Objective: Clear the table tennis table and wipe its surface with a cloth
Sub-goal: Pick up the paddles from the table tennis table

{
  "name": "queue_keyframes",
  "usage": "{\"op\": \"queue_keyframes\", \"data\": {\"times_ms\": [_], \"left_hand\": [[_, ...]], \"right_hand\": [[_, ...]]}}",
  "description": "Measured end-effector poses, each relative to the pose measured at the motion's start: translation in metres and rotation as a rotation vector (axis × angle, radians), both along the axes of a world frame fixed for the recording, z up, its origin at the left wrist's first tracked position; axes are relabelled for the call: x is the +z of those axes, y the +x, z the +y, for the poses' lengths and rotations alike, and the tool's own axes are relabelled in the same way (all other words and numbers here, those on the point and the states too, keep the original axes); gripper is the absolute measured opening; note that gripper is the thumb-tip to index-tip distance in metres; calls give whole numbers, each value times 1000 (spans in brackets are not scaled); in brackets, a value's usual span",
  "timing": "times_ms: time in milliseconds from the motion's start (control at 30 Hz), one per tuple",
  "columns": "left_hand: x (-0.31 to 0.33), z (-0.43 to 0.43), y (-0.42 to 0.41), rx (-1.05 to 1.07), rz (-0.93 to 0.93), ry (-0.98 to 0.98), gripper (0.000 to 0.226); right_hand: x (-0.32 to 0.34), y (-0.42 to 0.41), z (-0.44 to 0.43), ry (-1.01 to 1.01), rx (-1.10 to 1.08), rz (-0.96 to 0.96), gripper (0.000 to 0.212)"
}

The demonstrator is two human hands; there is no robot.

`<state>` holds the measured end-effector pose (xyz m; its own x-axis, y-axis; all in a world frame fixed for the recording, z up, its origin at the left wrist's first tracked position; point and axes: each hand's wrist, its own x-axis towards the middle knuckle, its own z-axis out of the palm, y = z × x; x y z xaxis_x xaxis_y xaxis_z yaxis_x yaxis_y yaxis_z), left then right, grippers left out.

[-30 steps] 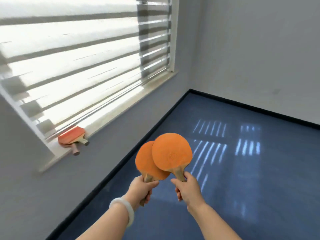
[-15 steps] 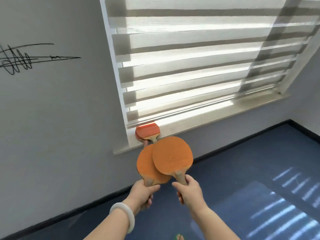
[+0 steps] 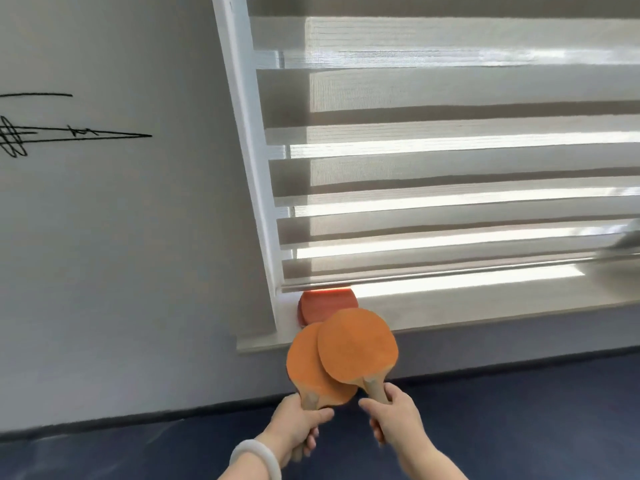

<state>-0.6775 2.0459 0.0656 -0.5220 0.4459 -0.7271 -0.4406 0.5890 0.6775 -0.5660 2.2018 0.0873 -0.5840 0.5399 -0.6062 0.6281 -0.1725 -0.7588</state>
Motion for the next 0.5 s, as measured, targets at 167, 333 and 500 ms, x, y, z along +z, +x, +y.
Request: {"op": "queue_keyframes", "data": {"times_ms": [167, 333, 500], "left_hand": [[-21, 34, -46, -3, -46, -23, 20], [-37, 64, -86, 12, -94, -32, 23], [-49, 82, -112, 50, -146, -43, 23]], "right_hand": [[-16, -41, 31, 21, 39, -37, 14], [-28, -80, 61, 35, 79, -53, 13], [-40, -110, 77, -8, 162, -111, 9]]}}
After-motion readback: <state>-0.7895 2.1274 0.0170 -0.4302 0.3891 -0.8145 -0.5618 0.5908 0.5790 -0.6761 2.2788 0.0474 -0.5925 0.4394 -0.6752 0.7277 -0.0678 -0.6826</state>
